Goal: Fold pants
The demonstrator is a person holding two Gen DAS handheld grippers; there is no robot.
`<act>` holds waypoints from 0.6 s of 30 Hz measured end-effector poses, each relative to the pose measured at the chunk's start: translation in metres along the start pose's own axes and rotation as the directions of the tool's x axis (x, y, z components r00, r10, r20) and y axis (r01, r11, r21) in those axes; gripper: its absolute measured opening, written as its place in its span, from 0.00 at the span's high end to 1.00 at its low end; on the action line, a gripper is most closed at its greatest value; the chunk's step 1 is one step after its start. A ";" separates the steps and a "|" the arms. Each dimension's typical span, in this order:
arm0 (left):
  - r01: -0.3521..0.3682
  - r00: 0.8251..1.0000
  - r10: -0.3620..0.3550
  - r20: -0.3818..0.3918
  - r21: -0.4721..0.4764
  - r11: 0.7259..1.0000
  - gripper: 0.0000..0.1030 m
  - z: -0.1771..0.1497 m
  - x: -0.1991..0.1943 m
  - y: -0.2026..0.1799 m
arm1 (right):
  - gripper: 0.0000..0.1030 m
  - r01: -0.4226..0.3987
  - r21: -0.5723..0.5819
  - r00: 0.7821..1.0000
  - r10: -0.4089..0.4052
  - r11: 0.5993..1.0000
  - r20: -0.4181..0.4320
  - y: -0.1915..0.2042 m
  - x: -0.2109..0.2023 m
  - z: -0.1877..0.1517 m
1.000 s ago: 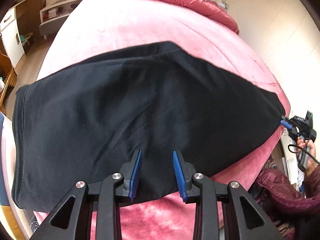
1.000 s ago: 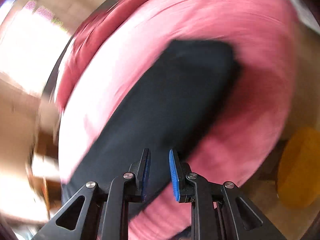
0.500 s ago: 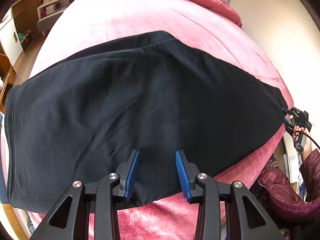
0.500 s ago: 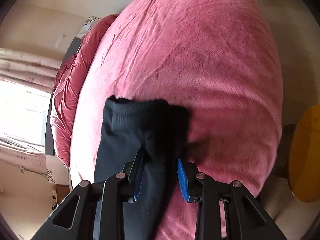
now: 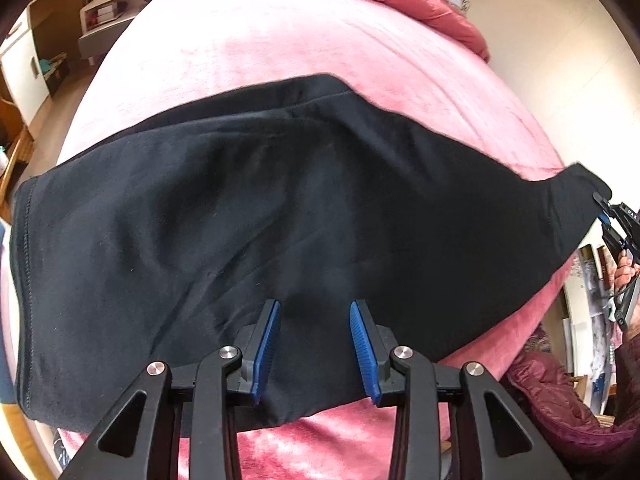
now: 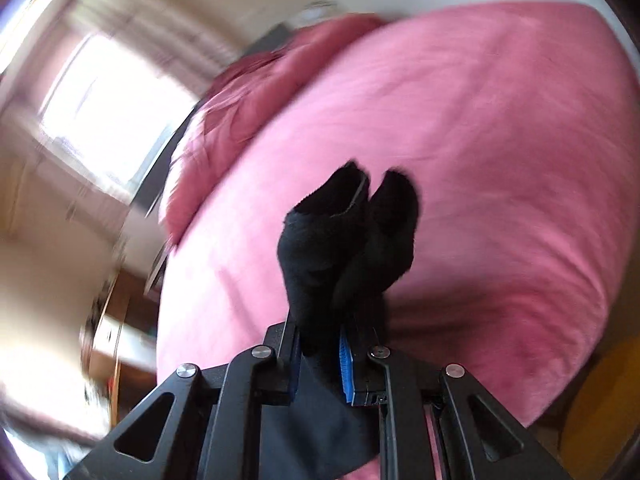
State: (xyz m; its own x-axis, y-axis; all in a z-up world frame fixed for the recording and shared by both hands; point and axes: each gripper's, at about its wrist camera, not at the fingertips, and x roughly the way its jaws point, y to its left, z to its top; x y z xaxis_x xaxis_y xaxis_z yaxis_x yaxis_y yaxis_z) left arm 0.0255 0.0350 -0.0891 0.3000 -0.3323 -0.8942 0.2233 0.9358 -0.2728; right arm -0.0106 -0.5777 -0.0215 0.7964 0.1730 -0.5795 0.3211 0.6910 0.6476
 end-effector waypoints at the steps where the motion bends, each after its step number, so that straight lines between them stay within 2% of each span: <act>1: 0.013 1.000 -0.013 0.007 0.004 1.000 0.64 0.001 -0.002 -0.001 | 0.84 -0.014 -0.036 1.000 0.014 0.999 -0.013 0.014 0.000 -0.006; 5: 0.088 0.996 -0.087 0.035 -0.036 0.995 0.64 0.010 -0.010 0.002 | 0.84 -0.107 -0.188 0.989 0.085 0.976 -0.121 0.080 0.013 -0.042; 8: 0.156 0.986 -0.151 0.066 -0.074 0.985 0.64 0.022 -0.015 0.005 | 0.84 -0.179 -0.256 0.968 0.124 0.950 -0.218 0.122 0.027 -0.079; 11: 0.201 0.977 -0.193 0.086 -0.092 0.975 0.64 0.028 -0.016 0.002 | 0.84 -0.250 -0.323 0.932 0.137 0.913 -0.336 0.165 0.055 -0.120; 13: 0.214 0.974 -0.204 0.101 -0.110 0.971 0.63 0.032 -0.015 0.000 | 0.84 -0.267 -0.397 0.904 0.086 0.878 -0.418 0.191 0.078 -0.157; 16: 0.269 0.961 -0.256 0.101 -0.146 0.952 0.58 0.036 -0.009 0.000 | 0.85 -0.283 -0.448 0.865 0.024 0.848 -0.501 0.208 0.107 -0.198; 18: 0.279 0.960 -0.267 0.089 -0.166 0.946 0.55 0.038 -0.004 -0.001 | 0.84 -0.279 -0.501 0.845 -0.038 0.819 -0.533 0.217 0.121 -0.224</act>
State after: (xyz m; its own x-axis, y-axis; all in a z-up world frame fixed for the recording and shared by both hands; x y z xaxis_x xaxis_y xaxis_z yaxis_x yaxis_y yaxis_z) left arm 0.0595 0.0310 -0.0716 0.3104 -0.5791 -0.7538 0.1408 0.8123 -0.5661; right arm 0.0403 -0.2492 -0.0617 0.3882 0.4939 -0.7780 -0.2162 0.8695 0.4441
